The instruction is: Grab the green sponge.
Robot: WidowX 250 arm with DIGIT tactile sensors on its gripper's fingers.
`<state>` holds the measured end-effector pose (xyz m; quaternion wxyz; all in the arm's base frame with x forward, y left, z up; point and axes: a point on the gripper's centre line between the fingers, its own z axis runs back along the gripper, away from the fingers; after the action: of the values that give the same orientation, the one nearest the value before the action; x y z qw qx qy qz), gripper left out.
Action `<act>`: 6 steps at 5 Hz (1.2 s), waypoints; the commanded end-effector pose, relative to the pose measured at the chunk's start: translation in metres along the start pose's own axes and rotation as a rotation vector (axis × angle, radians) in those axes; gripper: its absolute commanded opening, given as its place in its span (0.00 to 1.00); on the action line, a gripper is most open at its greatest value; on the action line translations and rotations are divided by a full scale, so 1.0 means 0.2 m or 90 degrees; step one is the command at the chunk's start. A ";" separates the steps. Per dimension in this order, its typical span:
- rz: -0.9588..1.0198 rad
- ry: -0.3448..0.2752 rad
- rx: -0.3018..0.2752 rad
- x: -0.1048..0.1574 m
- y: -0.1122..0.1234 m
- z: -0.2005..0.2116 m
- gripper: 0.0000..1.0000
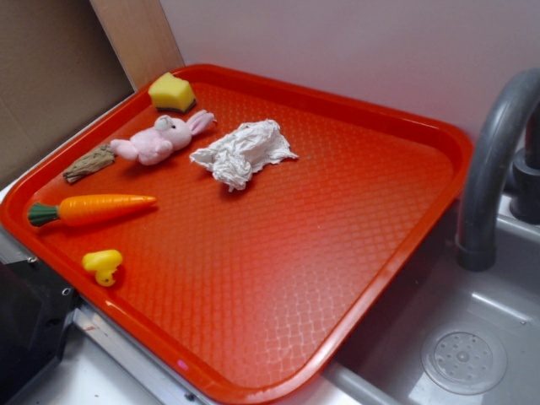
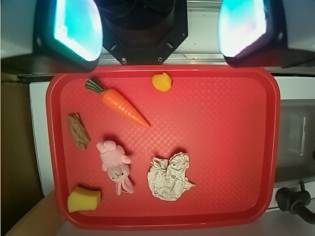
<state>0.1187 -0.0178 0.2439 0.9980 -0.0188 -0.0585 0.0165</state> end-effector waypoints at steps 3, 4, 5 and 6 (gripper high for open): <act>0.180 -0.095 0.017 0.30 0.09 -0.17 1.00; 0.332 -0.129 0.061 0.42 0.16 -0.28 1.00; 0.487 -0.143 0.097 0.51 0.24 -0.39 1.00; 0.576 -0.125 0.110 0.61 0.28 -0.48 1.00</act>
<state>0.2505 0.0230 0.1435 0.8906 0.0506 -0.1100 0.4384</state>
